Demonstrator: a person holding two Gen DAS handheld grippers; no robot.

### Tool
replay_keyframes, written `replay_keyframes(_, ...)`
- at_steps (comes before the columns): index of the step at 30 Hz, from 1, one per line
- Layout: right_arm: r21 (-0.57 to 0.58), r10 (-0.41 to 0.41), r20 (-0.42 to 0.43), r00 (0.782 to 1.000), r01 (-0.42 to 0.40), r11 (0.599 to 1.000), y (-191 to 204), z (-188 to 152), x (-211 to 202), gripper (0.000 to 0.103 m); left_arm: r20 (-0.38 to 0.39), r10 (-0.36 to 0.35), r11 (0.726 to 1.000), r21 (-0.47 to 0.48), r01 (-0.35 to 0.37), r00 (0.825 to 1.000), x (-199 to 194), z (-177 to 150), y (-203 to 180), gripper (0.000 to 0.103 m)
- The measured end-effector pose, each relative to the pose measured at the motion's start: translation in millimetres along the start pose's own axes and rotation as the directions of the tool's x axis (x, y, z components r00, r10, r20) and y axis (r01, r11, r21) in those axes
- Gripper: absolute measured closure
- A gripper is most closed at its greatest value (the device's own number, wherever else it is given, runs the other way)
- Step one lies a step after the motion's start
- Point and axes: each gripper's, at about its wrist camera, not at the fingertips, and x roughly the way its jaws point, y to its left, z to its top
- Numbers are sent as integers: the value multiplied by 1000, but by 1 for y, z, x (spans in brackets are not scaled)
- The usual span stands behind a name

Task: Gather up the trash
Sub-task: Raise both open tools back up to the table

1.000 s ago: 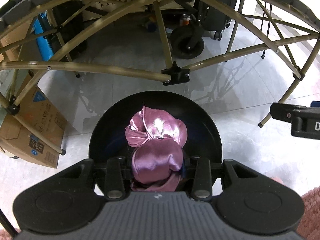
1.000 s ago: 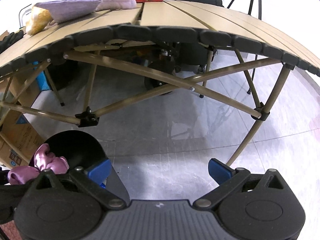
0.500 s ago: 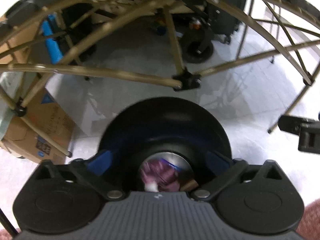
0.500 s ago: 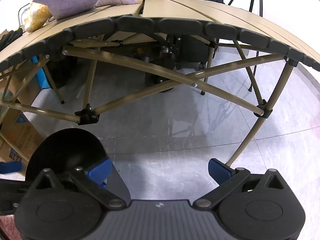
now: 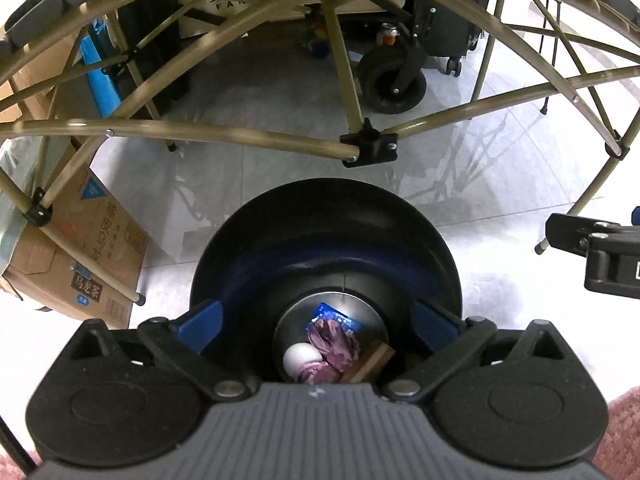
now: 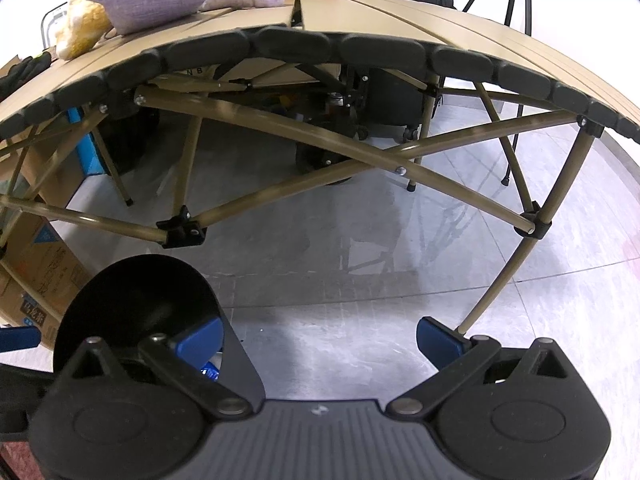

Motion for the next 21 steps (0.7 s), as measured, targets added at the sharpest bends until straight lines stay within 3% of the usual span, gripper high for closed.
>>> replay_keyframes(15,-5,1,-6,1000,-1,1000,0,-1,1,0,-84,-23,1000,8,24,996,7,-5,-3,0)
replay_keyframes(21,-9,5,-4,1000,-5,1000,1,-1,1,0,-83,-17,1000,19,19,996,3,-6,-5,0)
